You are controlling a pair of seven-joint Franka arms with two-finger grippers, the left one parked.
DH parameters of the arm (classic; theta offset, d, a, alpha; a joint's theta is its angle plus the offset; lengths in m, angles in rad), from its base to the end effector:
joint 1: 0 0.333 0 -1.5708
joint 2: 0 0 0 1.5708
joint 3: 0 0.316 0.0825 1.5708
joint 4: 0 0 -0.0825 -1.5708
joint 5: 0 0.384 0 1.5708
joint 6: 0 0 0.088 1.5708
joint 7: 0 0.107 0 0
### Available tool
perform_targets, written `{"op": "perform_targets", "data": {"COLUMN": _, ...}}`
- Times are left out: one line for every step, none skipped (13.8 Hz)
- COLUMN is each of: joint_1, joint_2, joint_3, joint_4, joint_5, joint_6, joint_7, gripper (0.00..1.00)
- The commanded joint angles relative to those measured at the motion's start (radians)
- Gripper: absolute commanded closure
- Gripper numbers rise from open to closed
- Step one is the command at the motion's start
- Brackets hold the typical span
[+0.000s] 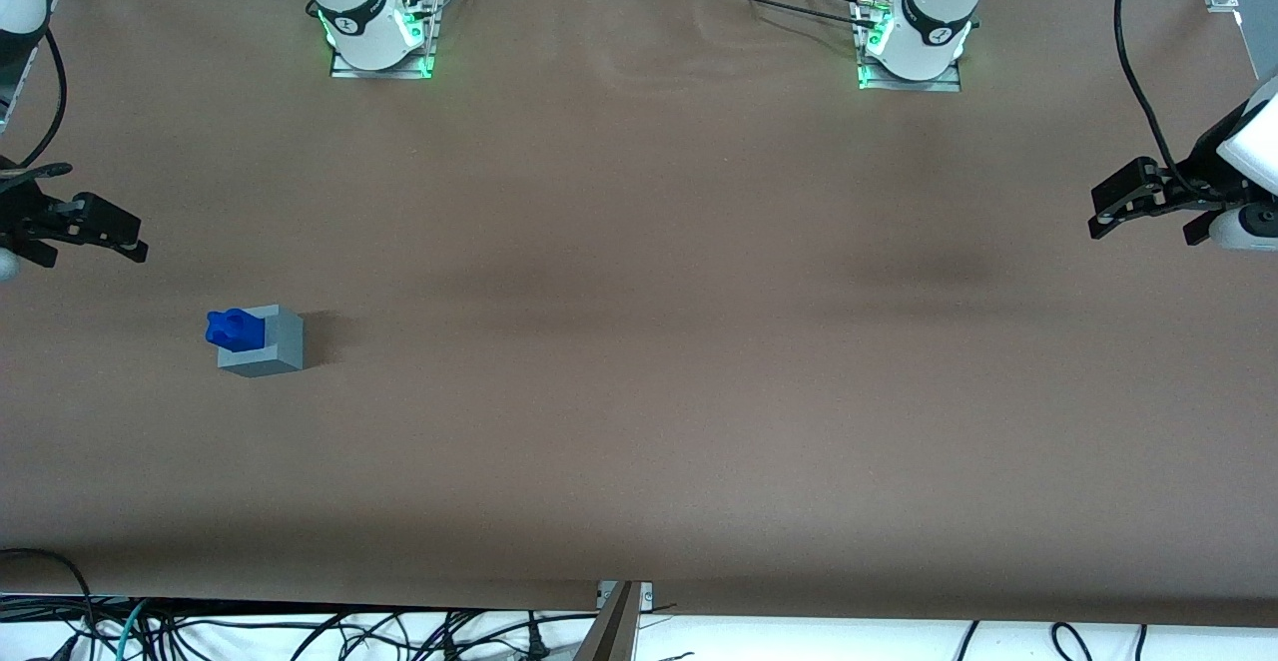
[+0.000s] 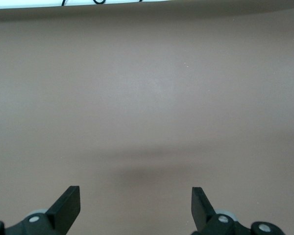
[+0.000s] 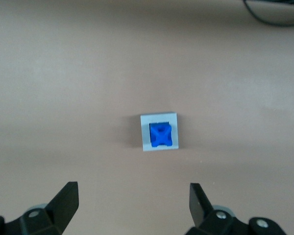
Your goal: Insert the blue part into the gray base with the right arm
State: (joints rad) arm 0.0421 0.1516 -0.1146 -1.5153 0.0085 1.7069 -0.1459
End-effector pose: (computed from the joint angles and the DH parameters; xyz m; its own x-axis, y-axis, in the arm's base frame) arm 0.6102 -0.0385 0.5753 0.9965 0.0742 0.0393 0.0737 -0.9972 0.0147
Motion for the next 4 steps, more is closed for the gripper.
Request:
{"op": "perform_targets", "data": {"joint_1": -0.019, "joint_2": -0.007, "joint_3": 0.019, "joint_4": 0.006, "joint_5": 0.024, "joint_6": -0.023, "joint_7": 0.008, "gripper": 0.00}}
{"op": "perform_targets", "data": {"joint_1": -0.019, "joint_2": -0.007, "joint_3": 0.019, "joint_4": 0.006, "joint_5": 0.019, "joint_6": -0.023, "joint_7": 0.008, "gripper": 0.00}}
{"op": "perform_targets", "data": {"joint_1": -0.021, "joint_2": -0.007, "joint_3": 0.019, "joint_4": 0.007, "joint_5": 0.024, "joint_6": -0.023, "joint_7": 0.008, "gripper": 0.00}}
{"op": "perform_targets", "data": {"joint_1": -0.024, "joint_2": -0.006, "joint_3": 0.018, "joint_4": 0.006, "joint_5": 0.024, "joint_6": -0.023, "joint_7": 0.008, "gripper": 0.00}}
